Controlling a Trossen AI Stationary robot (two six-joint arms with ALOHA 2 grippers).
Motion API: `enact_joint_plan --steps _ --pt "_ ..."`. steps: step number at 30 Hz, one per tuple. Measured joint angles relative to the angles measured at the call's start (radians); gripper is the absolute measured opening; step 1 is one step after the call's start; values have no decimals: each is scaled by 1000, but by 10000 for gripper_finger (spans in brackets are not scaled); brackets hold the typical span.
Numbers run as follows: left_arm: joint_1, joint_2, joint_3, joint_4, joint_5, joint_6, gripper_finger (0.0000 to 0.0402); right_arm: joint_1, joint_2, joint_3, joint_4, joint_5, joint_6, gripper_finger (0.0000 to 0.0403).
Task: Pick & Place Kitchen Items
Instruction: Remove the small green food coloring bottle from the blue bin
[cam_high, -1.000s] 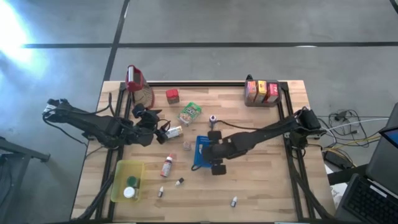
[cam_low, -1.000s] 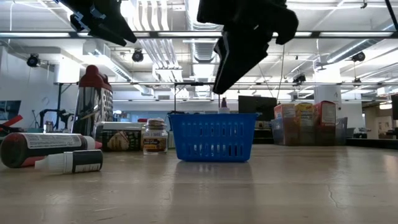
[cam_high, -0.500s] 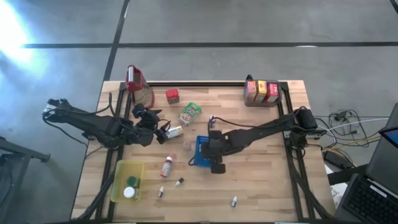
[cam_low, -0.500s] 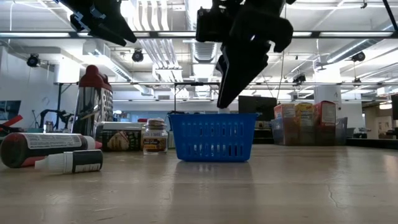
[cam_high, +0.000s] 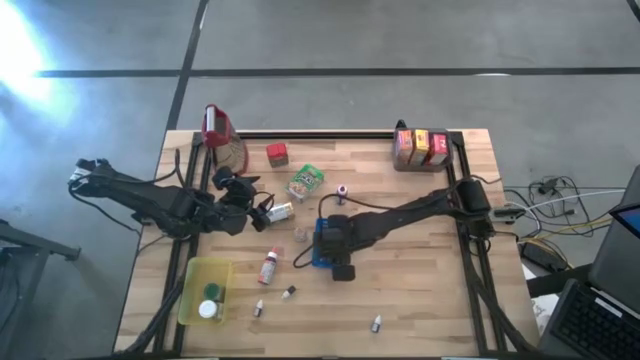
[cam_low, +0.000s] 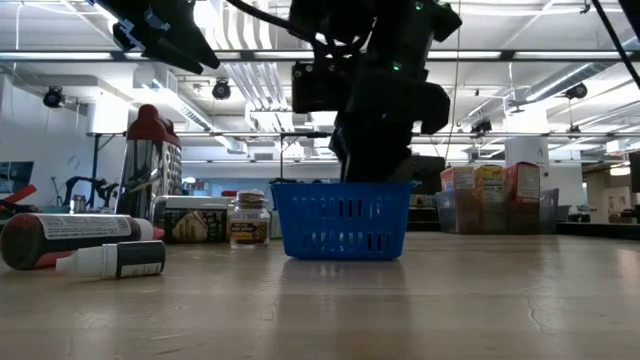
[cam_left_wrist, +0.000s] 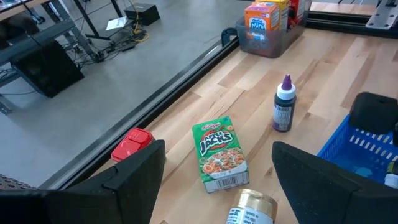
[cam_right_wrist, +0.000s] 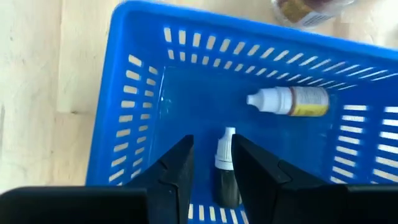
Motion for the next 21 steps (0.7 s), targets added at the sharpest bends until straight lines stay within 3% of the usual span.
enact_joint_plan --steps 21 --pt "0 0 0 0 0 0 300 -34 10 5 -36 -1 16 137"
